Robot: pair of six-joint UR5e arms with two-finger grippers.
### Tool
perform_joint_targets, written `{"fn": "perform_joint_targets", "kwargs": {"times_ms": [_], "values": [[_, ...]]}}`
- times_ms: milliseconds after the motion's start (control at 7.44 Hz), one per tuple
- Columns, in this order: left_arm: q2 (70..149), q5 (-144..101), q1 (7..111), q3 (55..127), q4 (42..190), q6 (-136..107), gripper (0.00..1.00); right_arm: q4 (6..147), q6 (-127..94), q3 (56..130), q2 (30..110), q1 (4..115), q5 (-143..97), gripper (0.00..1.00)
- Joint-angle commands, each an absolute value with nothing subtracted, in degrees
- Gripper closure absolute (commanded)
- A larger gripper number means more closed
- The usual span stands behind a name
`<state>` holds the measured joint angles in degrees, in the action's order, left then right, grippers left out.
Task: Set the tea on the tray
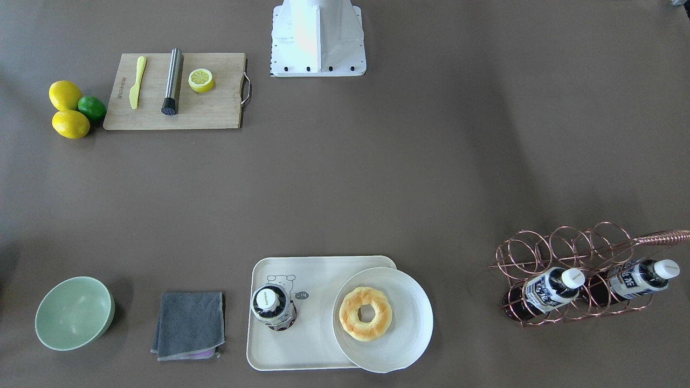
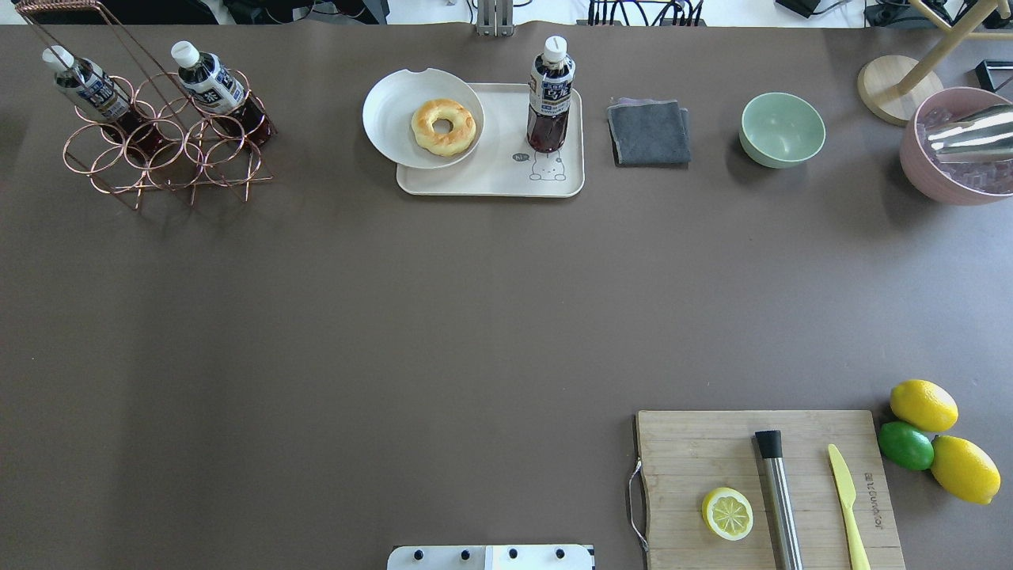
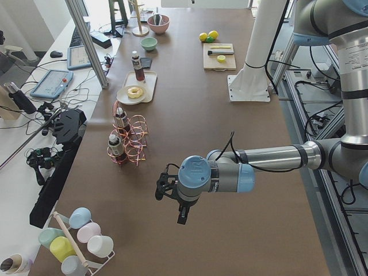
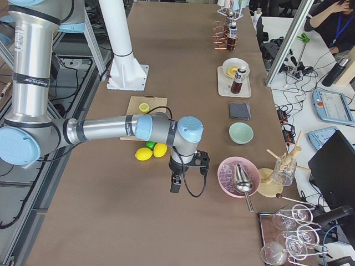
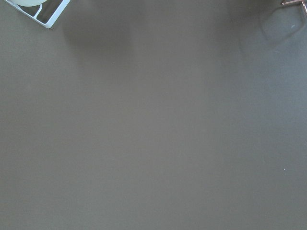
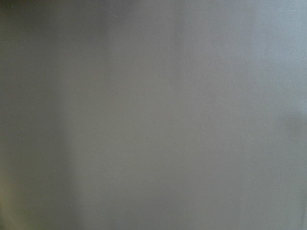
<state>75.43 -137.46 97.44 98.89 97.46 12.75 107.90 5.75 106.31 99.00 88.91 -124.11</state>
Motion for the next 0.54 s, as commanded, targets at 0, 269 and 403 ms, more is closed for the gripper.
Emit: {"fn": "perform_joint_targets", "kwargs": {"times_ms": [0,269,403], "values": [[76.7,-137.4,97.3,94.3,96.9,12.2,0.02,107.0,5.6,104.9,98.4,89.4,-124.6,0.0],[77.4,-132.9,96.8,94.6,96.9,12.2,0.02,98.7,5.6,99.1,98.0,89.3,-127.2,0.0],[77.9,-131.9,96.3,94.5,96.9,12.2,0.02,93.3,5.5,95.4,97.9,89.4,-129.2,0.0]]}}
